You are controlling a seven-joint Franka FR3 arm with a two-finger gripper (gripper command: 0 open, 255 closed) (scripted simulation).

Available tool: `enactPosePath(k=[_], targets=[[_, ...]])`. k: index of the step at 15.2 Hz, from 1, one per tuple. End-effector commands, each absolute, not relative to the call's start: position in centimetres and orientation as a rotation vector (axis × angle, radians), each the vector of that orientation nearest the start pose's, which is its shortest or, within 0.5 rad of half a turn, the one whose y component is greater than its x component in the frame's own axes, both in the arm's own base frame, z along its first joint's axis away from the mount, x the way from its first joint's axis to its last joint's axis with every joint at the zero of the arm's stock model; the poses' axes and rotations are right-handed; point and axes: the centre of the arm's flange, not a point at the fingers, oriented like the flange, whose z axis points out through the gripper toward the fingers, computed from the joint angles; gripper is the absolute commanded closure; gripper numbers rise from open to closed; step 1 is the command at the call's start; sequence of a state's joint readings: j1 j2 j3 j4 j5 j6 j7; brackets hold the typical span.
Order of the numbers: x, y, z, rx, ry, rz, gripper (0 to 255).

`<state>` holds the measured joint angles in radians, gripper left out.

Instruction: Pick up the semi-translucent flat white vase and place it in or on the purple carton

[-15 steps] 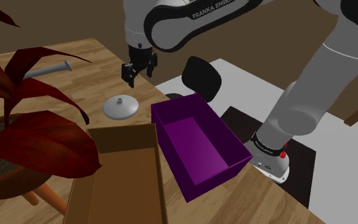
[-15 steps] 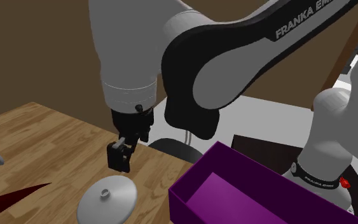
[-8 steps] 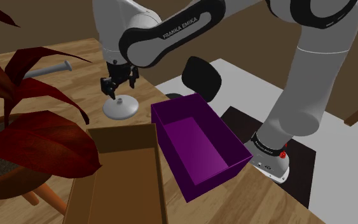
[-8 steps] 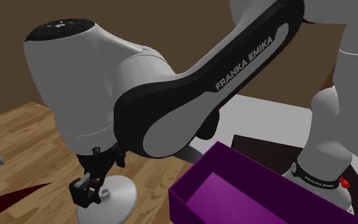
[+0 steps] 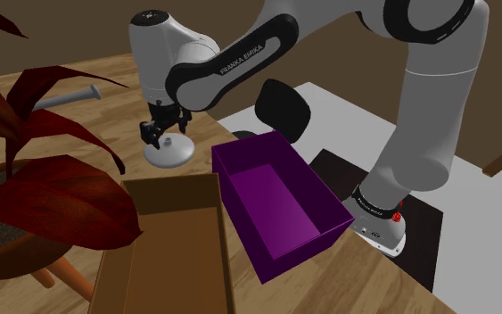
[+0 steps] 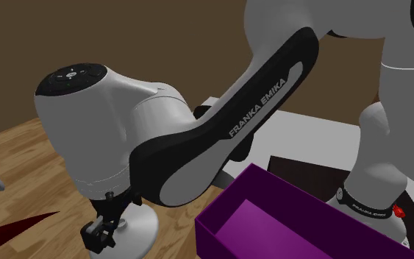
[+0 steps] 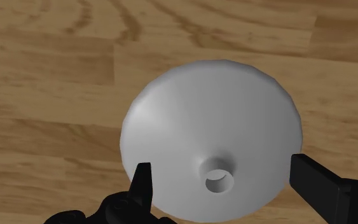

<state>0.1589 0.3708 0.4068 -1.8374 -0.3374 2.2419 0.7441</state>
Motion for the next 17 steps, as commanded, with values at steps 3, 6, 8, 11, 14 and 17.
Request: enactPosePath(k=[3, 6, 8, 11, 14, 17], targets=[[55.59, 31.92, 34.49, -3.191, 0.011, -0.218, 0], [55.59, 31.92, 34.49, -3.191, 0.011, -0.218, 0], [55.59, 31.92, 34.49, -3.191, 0.011, -0.218, 255], [55.59, 31.92, 34.49, -3.191, 0.011, -0.218, 255], [55.58, 31.92, 34.49, -3.191, 0.011, -0.218, 255], [55.59, 31.92, 34.49, -3.191, 0.011, -0.218, 255]])
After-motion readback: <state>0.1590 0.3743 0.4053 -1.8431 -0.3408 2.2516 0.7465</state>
